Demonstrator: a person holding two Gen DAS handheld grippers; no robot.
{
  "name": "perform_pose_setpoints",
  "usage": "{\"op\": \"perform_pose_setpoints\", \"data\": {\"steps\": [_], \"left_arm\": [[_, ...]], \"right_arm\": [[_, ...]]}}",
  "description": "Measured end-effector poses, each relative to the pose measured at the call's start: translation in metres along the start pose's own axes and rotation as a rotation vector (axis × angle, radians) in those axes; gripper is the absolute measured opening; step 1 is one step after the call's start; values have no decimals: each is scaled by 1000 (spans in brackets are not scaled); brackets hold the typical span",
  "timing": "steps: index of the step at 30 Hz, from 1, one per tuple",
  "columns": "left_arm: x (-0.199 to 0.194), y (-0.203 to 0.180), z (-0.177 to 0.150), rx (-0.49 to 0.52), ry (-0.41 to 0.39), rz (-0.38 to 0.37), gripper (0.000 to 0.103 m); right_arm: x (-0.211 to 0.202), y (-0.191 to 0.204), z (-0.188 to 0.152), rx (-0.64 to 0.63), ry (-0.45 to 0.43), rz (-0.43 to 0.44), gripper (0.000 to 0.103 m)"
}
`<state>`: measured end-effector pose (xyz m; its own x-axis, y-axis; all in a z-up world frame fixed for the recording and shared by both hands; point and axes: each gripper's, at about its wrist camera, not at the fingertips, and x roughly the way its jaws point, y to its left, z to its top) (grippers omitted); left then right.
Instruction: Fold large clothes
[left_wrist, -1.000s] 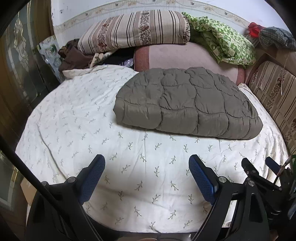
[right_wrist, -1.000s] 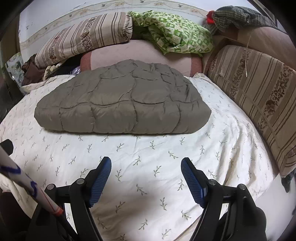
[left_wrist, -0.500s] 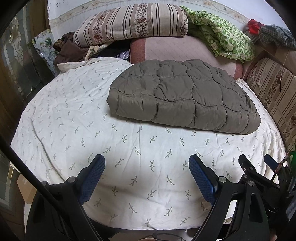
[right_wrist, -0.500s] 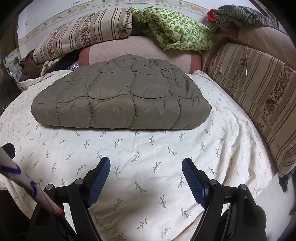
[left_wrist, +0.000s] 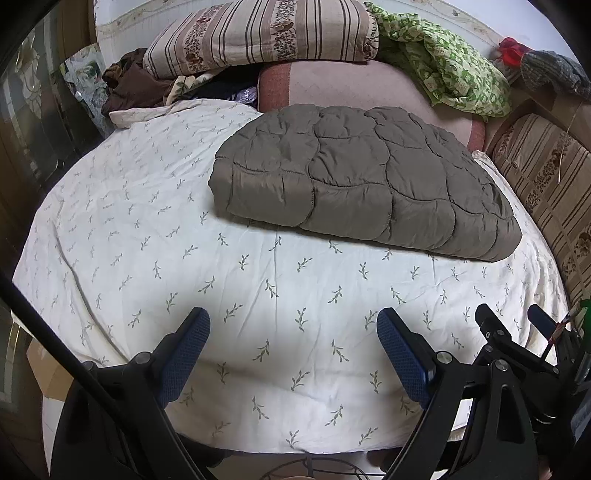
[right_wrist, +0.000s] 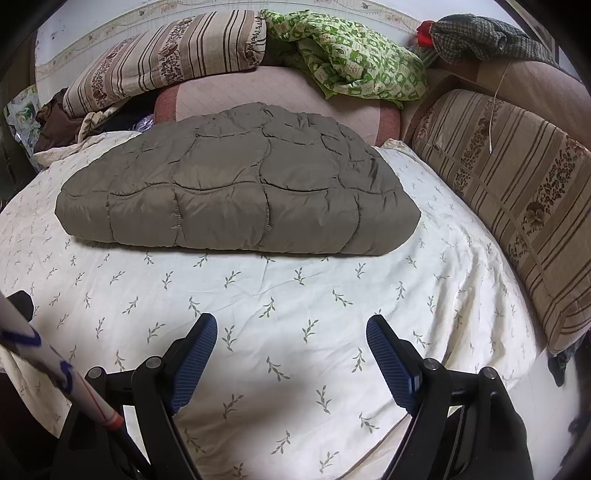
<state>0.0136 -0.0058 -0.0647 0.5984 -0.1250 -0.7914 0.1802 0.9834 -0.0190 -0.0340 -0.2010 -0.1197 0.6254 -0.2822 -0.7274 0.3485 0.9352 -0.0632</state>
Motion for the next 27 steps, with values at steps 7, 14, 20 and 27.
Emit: {"op": "perform_pose_setpoints", "data": {"steps": [7, 14, 20, 27], "left_arm": [[2, 5, -1, -13, 4, 0, 91], [0, 9, -3, -18, 1, 8, 91], [-4, 6, -4, -1, -15, 27, 91], [-8, -2, -6, 28, -27, 41, 91]], "right_arm": [[0, 6, -1, -22, 5, -3, 87], [-3, 10, -1, -25, 1, -5, 87], [-5, 8, -1, -17, -7, -4, 87], [-8, 5, 0, -1, -18, 2, 88]]}}
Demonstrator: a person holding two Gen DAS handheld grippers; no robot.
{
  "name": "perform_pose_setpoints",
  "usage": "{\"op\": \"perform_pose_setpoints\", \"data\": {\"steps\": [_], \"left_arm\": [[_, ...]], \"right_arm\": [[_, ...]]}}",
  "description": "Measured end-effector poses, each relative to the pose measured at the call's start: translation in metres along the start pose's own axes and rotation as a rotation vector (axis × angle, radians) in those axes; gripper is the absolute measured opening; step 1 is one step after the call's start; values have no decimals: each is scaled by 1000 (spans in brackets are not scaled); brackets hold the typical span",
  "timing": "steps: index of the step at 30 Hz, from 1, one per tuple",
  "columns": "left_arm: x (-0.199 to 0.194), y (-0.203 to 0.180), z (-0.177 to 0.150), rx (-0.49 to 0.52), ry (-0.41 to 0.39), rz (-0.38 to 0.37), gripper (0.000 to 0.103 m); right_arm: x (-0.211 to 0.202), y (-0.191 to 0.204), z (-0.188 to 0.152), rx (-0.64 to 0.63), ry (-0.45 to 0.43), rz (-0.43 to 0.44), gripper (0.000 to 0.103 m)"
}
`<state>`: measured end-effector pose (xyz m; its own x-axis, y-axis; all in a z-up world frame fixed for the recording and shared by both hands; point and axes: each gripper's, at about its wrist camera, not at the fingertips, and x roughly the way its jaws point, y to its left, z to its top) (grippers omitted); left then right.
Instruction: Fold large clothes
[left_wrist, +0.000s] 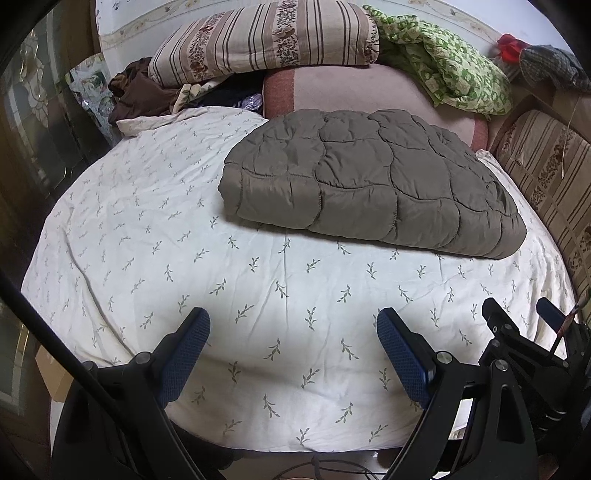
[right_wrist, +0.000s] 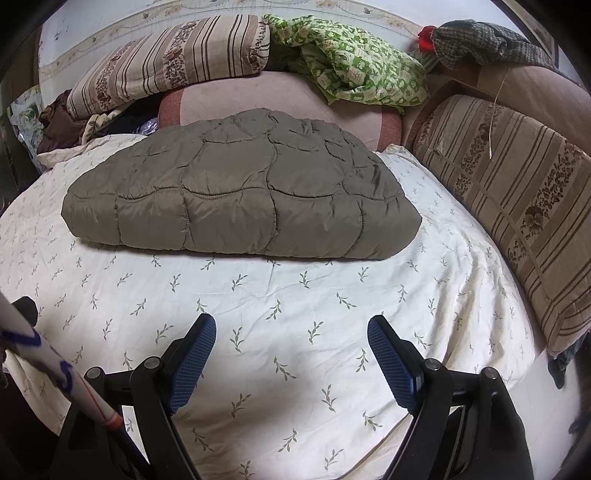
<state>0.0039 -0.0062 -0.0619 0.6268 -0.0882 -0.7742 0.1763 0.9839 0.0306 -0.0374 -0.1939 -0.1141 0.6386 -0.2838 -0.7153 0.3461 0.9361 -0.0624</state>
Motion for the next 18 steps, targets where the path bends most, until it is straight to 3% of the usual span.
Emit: {"op": "perform_pose_setpoints", "data": {"steps": [18], "left_arm": [[-7, -17, -3, 47, -9, 12, 91]], "right_arm": [[-6, -18, -1, 62, -24, 11, 88]]}}
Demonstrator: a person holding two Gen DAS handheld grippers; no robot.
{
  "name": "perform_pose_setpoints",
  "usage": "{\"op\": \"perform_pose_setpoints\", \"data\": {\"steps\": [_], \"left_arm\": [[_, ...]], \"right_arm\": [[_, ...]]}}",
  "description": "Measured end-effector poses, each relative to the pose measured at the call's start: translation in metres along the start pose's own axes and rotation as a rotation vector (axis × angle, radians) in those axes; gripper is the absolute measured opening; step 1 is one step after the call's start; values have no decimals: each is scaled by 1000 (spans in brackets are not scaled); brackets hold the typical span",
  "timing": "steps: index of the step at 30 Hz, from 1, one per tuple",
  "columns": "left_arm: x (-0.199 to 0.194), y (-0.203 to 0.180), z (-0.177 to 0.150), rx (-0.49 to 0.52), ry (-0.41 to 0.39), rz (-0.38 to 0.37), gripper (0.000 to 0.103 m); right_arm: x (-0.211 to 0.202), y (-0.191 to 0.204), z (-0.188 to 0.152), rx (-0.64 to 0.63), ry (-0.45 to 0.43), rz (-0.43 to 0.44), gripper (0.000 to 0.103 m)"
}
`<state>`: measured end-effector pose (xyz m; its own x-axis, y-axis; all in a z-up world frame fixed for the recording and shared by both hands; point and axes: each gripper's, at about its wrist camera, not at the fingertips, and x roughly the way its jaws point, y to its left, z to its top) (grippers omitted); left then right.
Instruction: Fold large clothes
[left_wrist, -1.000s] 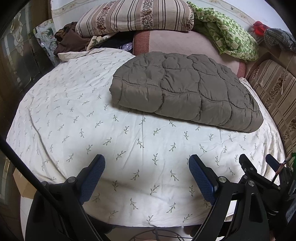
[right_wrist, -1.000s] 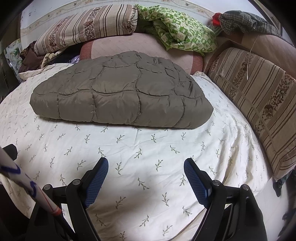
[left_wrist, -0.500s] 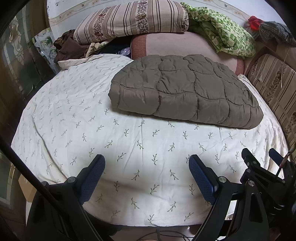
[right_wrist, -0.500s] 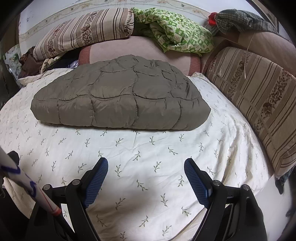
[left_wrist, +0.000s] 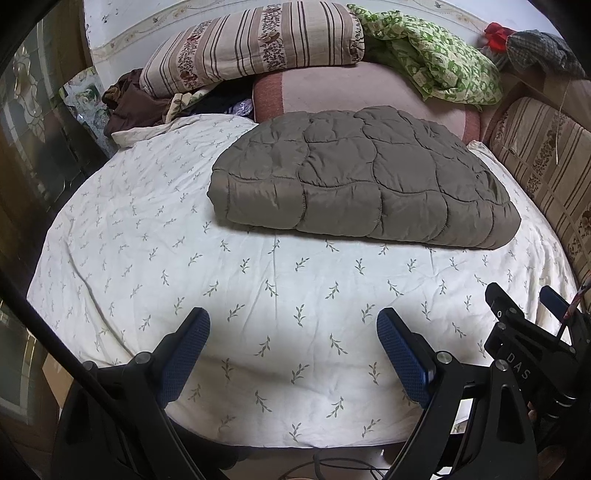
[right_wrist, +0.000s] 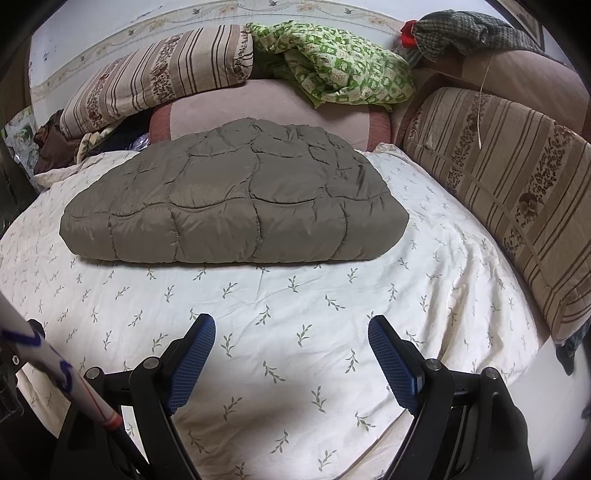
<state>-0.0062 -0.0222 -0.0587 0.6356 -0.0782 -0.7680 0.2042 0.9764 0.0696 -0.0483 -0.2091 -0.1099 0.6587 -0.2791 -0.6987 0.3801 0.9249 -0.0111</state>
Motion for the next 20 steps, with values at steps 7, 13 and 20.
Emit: {"op": "perform_pose_setpoints", "data": {"steps": [7, 13, 20], "left_arm": [[-1, 1, -1, 0, -5, 3, 91], [-4, 2, -3, -5, -15, 0, 91], [-4, 6, -5, -20, -2, -5, 91]], "right_arm": [[-2, -2, -1, 3, -6, 3, 88], [-4, 2, -3, -11, -7, 6, 89], [-6, 4, -4, -16, -2, 5, 89]]}}
